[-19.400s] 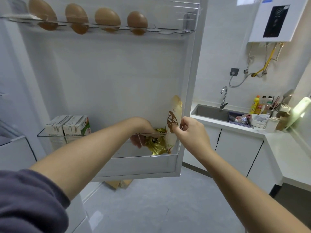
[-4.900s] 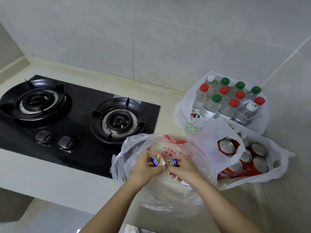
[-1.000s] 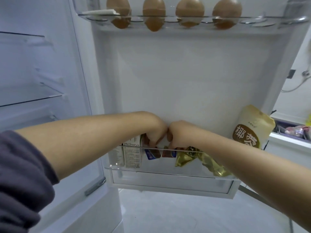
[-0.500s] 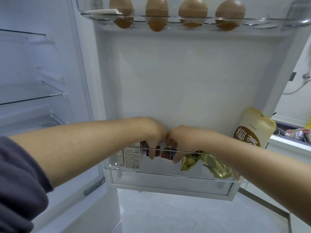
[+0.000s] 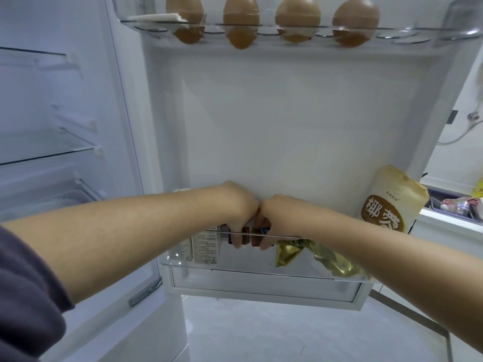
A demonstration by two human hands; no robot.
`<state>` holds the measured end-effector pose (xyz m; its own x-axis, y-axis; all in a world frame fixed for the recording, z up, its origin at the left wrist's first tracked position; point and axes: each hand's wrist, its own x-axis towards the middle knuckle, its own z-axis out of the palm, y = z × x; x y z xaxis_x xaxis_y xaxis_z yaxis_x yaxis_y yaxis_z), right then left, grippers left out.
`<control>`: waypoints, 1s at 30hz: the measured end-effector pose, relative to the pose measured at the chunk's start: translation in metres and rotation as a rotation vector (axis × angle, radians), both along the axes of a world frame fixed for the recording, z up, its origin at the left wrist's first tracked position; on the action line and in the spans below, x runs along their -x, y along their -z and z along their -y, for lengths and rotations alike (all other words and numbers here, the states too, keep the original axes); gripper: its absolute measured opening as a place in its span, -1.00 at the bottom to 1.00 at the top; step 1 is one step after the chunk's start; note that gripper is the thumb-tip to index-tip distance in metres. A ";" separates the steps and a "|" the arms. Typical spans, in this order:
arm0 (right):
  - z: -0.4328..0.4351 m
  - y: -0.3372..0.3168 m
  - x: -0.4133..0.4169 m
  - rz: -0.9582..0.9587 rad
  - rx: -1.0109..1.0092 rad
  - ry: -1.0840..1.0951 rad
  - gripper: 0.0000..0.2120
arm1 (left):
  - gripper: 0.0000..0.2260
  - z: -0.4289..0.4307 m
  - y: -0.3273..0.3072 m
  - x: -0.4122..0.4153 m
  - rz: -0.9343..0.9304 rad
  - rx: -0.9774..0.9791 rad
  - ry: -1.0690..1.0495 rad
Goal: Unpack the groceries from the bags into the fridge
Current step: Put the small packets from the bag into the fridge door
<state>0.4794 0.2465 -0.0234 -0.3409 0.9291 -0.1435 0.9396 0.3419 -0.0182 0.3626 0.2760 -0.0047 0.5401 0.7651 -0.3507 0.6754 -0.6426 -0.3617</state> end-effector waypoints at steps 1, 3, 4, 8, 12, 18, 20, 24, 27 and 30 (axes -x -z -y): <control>-0.001 0.000 0.000 0.004 -0.001 -0.003 -0.70 | -0.81 0.000 0.000 0.000 -0.004 -0.006 0.000; -0.002 0.002 -0.001 0.011 0.000 -0.005 -0.68 | -0.77 0.000 0.000 0.000 -0.016 -0.006 -0.004; -0.002 0.002 -0.001 0.008 -0.001 -0.003 -0.68 | -0.77 0.000 0.000 0.000 -0.018 -0.010 -0.004; -0.003 0.002 0.000 -0.009 -0.020 0.005 -0.67 | -0.76 0.000 0.002 0.001 -0.004 -0.028 -0.001; -0.003 0.003 -0.001 -0.032 -0.049 0.023 -0.61 | -0.70 0.000 0.002 0.002 0.023 -0.036 -0.008; 0.003 -0.002 -0.004 -0.070 -0.063 0.029 -0.52 | -0.58 0.002 0.000 0.000 0.011 -0.060 -0.028; 0.007 -0.007 -0.008 -0.047 -0.050 0.004 -0.59 | -0.61 0.003 -0.005 0.000 0.006 -0.052 -0.036; 0.011 -0.014 -0.016 -0.027 0.018 -0.031 -0.71 | -0.57 0.016 -0.020 0.001 0.051 -0.117 -0.030; 0.013 -0.018 -0.023 -0.017 0.080 -0.039 -0.67 | -0.55 0.023 -0.027 0.002 0.112 -0.145 -0.029; 0.018 -0.019 -0.029 0.006 0.081 -0.076 -0.62 | -0.58 0.033 -0.033 0.001 0.187 -0.154 -0.042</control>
<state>0.5084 0.2289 -0.0046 -0.4085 0.8860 -0.2195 0.9113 0.4095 -0.0427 0.3614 0.2431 0.0281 0.5514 0.8248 -0.1250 0.7647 -0.5596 -0.3194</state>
